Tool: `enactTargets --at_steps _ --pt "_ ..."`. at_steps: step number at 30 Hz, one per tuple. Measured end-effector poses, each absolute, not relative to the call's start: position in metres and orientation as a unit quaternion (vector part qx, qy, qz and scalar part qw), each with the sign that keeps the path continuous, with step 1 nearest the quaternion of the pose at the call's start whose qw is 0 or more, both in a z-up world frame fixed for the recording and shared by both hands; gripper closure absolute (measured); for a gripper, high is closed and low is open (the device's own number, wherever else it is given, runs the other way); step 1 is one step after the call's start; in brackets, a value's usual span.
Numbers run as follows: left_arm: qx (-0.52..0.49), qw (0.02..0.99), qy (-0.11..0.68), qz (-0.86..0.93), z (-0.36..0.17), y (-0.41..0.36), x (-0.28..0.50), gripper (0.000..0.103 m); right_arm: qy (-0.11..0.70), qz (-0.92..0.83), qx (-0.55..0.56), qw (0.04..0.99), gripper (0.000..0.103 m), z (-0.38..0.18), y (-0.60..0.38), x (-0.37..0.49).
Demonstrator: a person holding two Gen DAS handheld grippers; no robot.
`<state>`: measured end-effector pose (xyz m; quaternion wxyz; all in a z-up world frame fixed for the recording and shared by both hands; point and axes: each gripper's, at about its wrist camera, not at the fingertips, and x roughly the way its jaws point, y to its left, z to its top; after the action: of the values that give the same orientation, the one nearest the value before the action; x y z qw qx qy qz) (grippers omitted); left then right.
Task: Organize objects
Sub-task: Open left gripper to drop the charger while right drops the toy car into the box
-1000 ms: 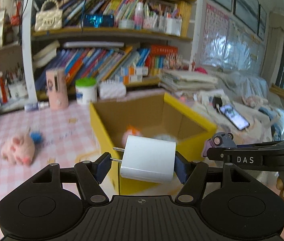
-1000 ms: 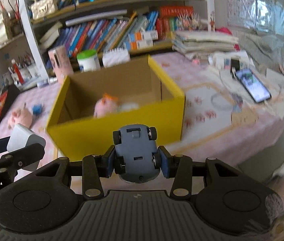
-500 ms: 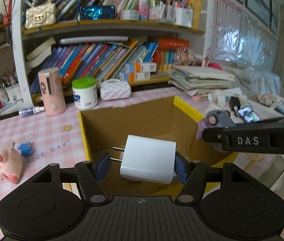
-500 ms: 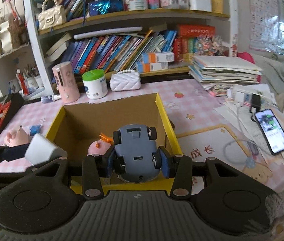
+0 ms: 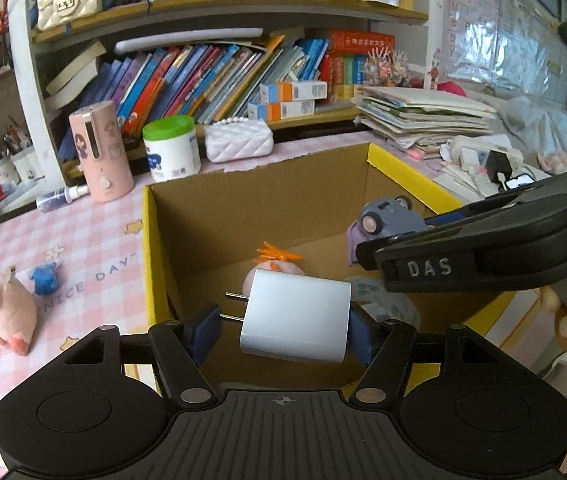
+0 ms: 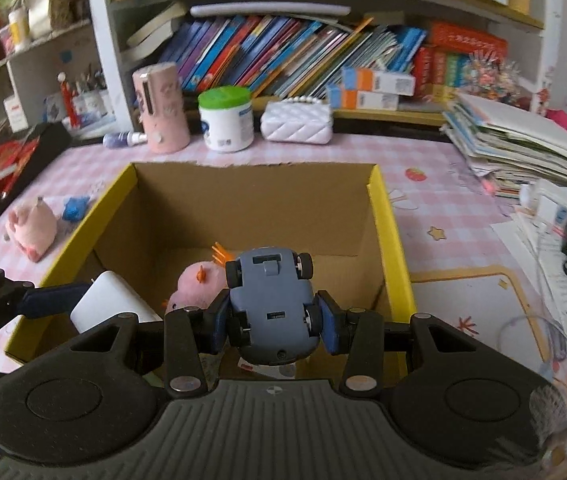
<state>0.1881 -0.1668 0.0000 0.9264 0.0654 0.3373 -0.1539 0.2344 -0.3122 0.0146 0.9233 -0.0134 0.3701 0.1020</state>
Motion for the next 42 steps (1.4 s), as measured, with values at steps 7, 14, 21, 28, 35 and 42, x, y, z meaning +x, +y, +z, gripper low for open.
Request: enactTargets --at_steps 7,14,21,28,35,42 --pt "0.064 0.925 0.343 -0.147 -0.003 -0.167 0.192 0.037 0.397 0.121 -0.025 0.909 0.062 0.001 -0.309 0.252" --pt "0.068 0.926 0.343 -0.142 -0.005 -0.170 0.193 0.036 0.412 0.135 -0.041 0.900 0.062 -0.006 -0.305 0.261" --pt "0.073 0.929 0.336 -0.135 -0.003 -0.170 0.189 0.035 0.419 0.136 -0.041 0.897 0.062 -0.010 -0.306 0.266" --pt "0.069 0.932 0.329 -0.131 0.000 -0.167 0.183 0.031 0.420 0.136 -0.040 0.897 0.062 -0.009 -0.305 0.267" --pt "0.063 0.938 0.316 -0.131 0.007 -0.160 0.171 0.024 0.404 0.126 -0.028 0.905 0.061 -0.001 -0.304 0.257" --pt "0.056 0.947 0.288 -0.131 0.019 -0.149 0.152 0.019 0.367 0.100 -0.005 0.925 0.053 0.018 -0.305 0.234"
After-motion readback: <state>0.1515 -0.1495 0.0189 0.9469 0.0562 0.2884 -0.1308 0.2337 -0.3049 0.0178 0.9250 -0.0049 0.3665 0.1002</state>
